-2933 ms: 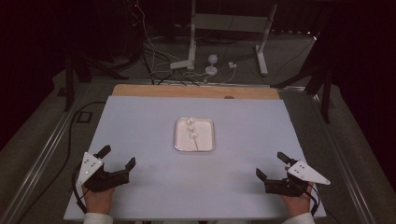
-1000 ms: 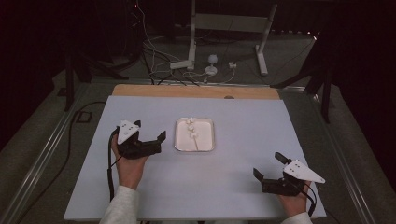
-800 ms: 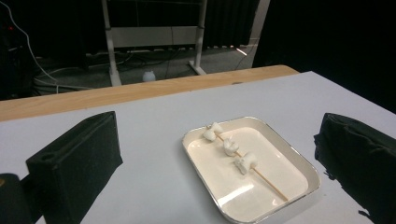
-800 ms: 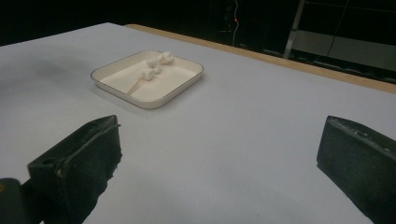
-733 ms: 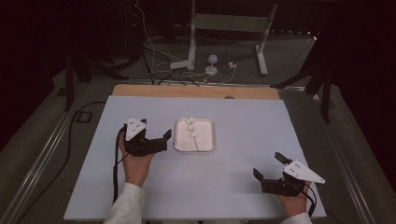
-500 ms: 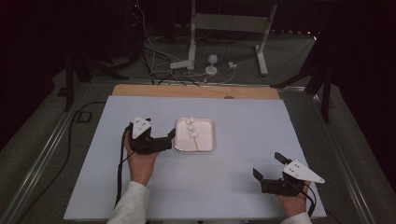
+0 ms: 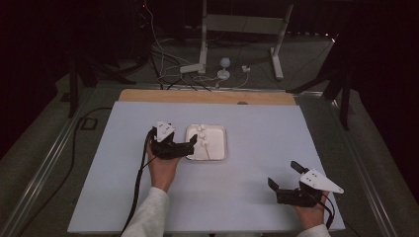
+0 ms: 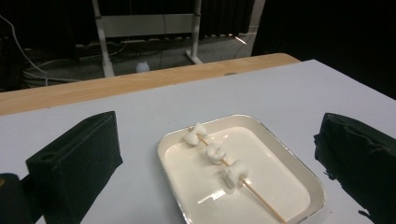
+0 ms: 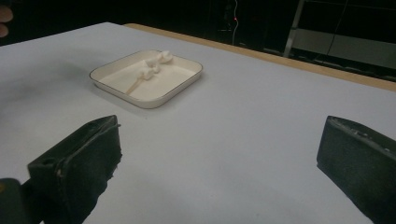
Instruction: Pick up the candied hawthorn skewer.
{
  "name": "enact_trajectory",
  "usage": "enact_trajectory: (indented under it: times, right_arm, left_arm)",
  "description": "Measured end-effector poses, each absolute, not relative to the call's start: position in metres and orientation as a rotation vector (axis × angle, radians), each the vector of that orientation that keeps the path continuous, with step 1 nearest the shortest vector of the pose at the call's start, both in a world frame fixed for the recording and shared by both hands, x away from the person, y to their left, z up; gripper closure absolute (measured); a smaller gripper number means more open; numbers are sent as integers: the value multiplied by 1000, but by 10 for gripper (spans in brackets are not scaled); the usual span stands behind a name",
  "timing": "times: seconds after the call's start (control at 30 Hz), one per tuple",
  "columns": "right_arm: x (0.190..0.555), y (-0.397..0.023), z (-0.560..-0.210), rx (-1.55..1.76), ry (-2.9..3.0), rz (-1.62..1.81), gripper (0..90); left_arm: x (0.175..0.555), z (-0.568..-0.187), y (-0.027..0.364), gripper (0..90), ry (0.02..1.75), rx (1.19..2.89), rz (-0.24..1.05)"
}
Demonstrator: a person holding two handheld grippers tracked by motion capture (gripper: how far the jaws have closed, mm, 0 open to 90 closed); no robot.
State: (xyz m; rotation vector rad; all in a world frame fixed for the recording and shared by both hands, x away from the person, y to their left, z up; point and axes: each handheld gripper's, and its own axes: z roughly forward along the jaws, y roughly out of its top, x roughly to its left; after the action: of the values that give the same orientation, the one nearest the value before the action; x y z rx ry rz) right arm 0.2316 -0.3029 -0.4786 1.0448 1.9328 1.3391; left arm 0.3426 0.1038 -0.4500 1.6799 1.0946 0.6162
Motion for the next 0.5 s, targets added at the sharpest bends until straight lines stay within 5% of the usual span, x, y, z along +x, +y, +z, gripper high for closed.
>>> enact_trajectory:
  times: [0.5]
  right_arm:
    - [232, -302, -479, 1043, 1940, 1337, 0]
  left_arm:
    - [359, -478, 77, 10, 1119, 1746, 587]
